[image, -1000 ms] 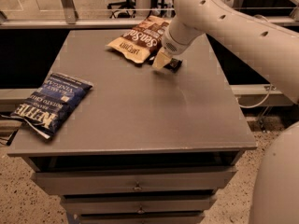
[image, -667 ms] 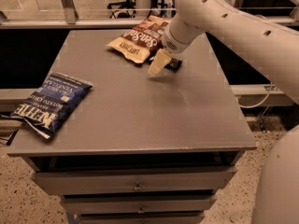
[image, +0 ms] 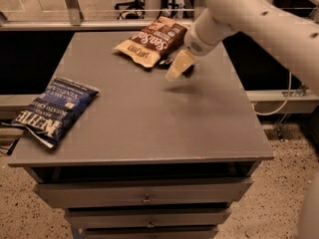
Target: Move rxbar chocolate near brown chip bag
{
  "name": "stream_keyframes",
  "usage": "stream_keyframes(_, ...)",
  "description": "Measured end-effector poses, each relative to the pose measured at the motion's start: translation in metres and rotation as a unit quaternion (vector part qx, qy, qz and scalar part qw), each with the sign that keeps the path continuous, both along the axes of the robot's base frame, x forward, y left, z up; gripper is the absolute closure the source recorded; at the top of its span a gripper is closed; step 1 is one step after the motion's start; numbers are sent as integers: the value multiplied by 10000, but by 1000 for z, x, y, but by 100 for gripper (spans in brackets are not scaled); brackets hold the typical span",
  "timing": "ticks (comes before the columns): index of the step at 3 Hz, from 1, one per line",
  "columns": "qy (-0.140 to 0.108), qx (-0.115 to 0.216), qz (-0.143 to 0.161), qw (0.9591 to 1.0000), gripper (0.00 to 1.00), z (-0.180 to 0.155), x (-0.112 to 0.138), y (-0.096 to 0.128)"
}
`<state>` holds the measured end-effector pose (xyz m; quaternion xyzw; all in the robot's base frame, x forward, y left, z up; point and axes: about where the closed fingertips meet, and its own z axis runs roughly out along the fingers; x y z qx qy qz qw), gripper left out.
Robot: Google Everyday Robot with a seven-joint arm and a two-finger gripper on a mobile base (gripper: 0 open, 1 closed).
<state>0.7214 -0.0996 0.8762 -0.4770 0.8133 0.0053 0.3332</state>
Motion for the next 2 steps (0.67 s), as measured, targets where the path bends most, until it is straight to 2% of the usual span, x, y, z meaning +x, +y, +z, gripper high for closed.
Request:
stream_keyframes(1, -138, 767, 170, 9968, 0, 40, -41, -90)
stream_keyframes(2, -146, 1235, 349, 9916, 0, 58, -65, -139)
